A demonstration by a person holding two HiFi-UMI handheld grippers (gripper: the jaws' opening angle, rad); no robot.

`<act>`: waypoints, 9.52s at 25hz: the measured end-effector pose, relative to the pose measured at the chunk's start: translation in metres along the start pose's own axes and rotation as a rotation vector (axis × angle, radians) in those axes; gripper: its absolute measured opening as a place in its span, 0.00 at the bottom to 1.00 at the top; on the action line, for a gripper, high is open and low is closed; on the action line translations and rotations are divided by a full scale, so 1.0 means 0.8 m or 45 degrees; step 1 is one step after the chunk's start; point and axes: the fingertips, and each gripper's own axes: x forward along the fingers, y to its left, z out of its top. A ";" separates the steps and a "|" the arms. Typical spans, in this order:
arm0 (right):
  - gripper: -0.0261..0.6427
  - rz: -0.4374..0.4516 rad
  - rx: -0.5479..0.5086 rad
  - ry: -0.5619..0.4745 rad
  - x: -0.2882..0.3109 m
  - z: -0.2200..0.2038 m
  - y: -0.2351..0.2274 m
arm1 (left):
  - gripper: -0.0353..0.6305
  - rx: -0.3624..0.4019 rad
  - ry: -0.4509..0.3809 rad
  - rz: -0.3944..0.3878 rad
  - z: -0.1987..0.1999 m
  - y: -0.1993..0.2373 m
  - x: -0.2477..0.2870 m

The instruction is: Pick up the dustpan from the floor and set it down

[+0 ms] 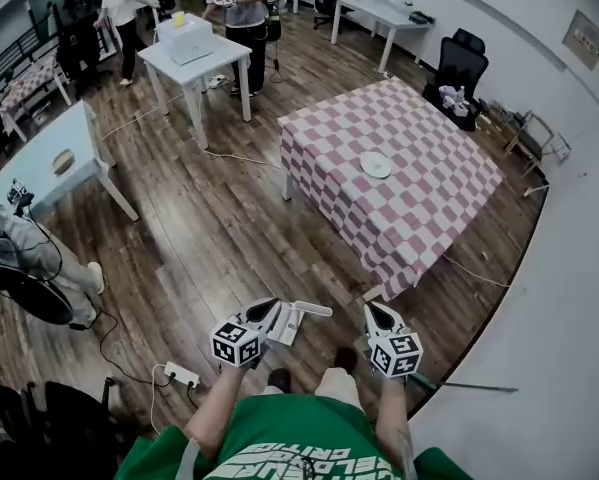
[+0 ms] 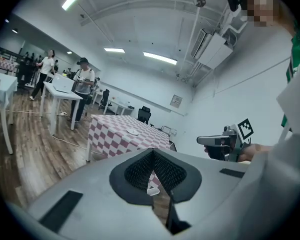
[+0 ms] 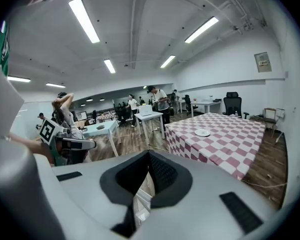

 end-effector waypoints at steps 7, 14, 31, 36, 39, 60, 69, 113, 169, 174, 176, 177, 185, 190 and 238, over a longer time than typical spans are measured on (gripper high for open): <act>0.05 0.235 -0.104 0.012 0.064 0.041 -0.027 | 0.06 -0.066 -0.063 0.242 0.003 0.013 0.012; 0.05 0.402 -0.141 0.022 0.105 0.067 -0.077 | 0.06 -0.093 -0.098 0.422 0.008 0.001 0.043; 0.05 0.683 -0.233 0.074 0.137 0.067 -0.136 | 0.06 -0.174 -0.169 0.702 -0.018 -0.037 0.097; 0.05 0.721 -0.258 0.085 0.136 0.066 -0.146 | 0.06 -0.190 -0.187 0.758 -0.022 -0.042 0.102; 0.05 0.737 -0.270 0.088 0.135 0.064 -0.148 | 0.06 -0.215 -0.193 0.798 -0.027 -0.041 0.101; 0.05 0.783 -0.339 0.188 0.129 0.025 -0.129 | 0.06 -0.394 -0.032 0.926 -0.120 -0.003 0.093; 0.05 0.873 -0.457 0.311 0.149 -0.041 -0.071 | 0.06 -0.406 -0.049 0.906 -0.126 -0.005 0.074; 0.33 0.763 -1.000 1.052 0.294 -0.321 0.102 | 0.06 -0.580 -0.196 1.083 -0.177 -0.007 -0.133; 0.20 0.697 -0.962 0.992 0.259 -0.203 0.085 | 0.06 -0.486 -0.219 1.040 -0.132 0.018 -0.140; 0.20 0.691 -0.929 0.874 0.247 -0.146 0.082 | 0.06 -0.442 -0.229 1.000 -0.112 0.029 -0.127; 0.20 0.694 -0.918 0.830 0.242 -0.125 0.082 | 0.06 -0.429 -0.235 0.988 -0.103 0.032 -0.122; 0.20 0.694 -0.911 0.805 0.240 -0.114 0.081 | 0.06 -0.421 -0.238 0.981 -0.098 0.035 -0.119; 0.20 0.647 -0.823 0.607 0.211 -0.021 0.075 | 0.06 -0.335 -0.242 0.920 -0.055 0.049 -0.101; 0.20 0.613 -0.768 0.511 0.189 0.025 0.067 | 0.06 -0.277 -0.238 0.897 -0.030 0.056 -0.094; 0.20 0.472 -0.654 0.411 0.148 0.059 0.024 | 0.06 -0.102 -0.178 0.777 0.011 0.044 -0.057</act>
